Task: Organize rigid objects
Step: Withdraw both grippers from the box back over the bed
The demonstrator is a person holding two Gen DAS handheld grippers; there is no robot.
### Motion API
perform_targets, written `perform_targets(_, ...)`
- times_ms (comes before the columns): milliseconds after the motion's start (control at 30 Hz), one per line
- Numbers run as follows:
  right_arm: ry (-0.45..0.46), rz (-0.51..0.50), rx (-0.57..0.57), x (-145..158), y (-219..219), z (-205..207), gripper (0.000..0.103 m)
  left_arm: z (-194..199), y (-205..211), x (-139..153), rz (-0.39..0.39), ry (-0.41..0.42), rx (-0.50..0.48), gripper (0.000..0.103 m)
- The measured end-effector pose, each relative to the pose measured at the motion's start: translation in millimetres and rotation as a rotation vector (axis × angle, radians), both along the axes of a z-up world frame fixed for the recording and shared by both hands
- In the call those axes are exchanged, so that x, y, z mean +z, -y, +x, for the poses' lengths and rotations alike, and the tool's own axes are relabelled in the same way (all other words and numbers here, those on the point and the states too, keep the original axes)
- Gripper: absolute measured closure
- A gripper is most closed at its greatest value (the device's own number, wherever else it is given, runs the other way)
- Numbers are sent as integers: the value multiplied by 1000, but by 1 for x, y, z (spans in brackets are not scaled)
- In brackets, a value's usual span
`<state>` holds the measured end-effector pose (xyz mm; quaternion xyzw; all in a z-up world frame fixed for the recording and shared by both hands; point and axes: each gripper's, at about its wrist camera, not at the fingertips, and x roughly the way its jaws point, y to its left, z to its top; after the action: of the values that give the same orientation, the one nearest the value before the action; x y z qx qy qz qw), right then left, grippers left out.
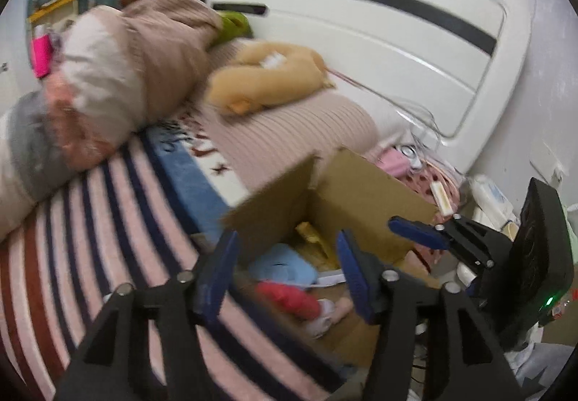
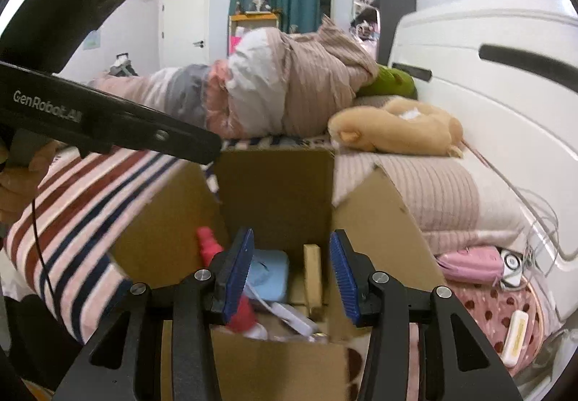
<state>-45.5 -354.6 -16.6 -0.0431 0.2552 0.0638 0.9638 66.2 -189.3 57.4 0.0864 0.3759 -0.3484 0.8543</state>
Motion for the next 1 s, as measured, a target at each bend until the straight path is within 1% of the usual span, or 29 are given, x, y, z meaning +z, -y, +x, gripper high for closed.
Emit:
perform_targets(33, 19, 3, 15, 7, -9, -2, 63, 0, -12, 2, -3, 11, 21, 45)
perform_targets(100, 44, 9, 39, 16, -24, -4, 63, 2, -48, 2, 0, 35, 86, 44)
perform_targets(167, 73, 9, 90, 29, -49, -5, 63, 5, -82, -2, 2, 48, 149, 44)
perform_targets(267, 82, 6, 173, 43, -85, 0, 63, 12, -130, -13, -5, 49, 229, 42)
perform_targets(300, 78, 4, 201, 45, -100, 3, 63, 14, -148, -18, -7, 46, 254, 40)
perform_targets(333, 69, 0, 238, 47, -119, 8, 63, 17, -163, -23, -8, 45, 273, 37)
perform_targets(400, 45, -10, 276, 43, -146, 16, 63, 21, -189, -36, -11, 44, 300, 35)
perform_targets(433, 12, -26, 297, 36, -166, 26, 63, 24, -204, -44, -11, 41, 314, 35)
perform_targets(500, -52, -55, 307, 21, -191, 44, 63, 27, -225, -59, -17, 37, 332, 35)
perform_targets(533, -95, -72, 301, 7, -205, 60, 63, 29, -235, -69, -25, 32, 337, 35)
perform_targets(567, -137, -88, 271, -11, -217, 78, 61, 31, -243, -78, -35, 21, 340, 35)
perform_targets(600, -163, -95, 245, -21, -221, 90, 57, 32, -250, -84, -45, 13, 338, 35)
perform_targets(633, -206, -109, 185, -43, -225, 114, 55, 34, -255, -92, -57, 4, 334, 35)
perform_targets(667, -223, -127, 140, -54, -224, 128, 53, 36, -261, -100, -69, -4, 331, 35)
perform_targets(733, -276, -192, -31, -87, -210, 165, 52, 37, -266, -110, -82, -11, 325, 35)
perform_targets(767, -293, -195, -67, -93, -204, 174, 51, 38, -270, -116, -86, -12, 322, 35)
perform_targets(800, -331, -191, -114, -103, -190, 187, 55, 38, -272, -120, -88, -13, 321, 35)
perform_targets(833, -348, -183, -116, -107, -183, 191, 57, 39, -275, -126, -92, -16, 323, 35)
perform_targets(867, -350, -190, -117, -109, -180, 193, 57, 41, -277, -130, -99, -22, 323, 35)
perform_targets(933, -319, -279, -156, -112, -175, 196, 57, 44, -280, -136, -107, -33, 325, 35)
perform_targets(1000, -330, -287, -181, -112, -165, 200, 57, 45, -282, -139, -111, -37, 332, 35)
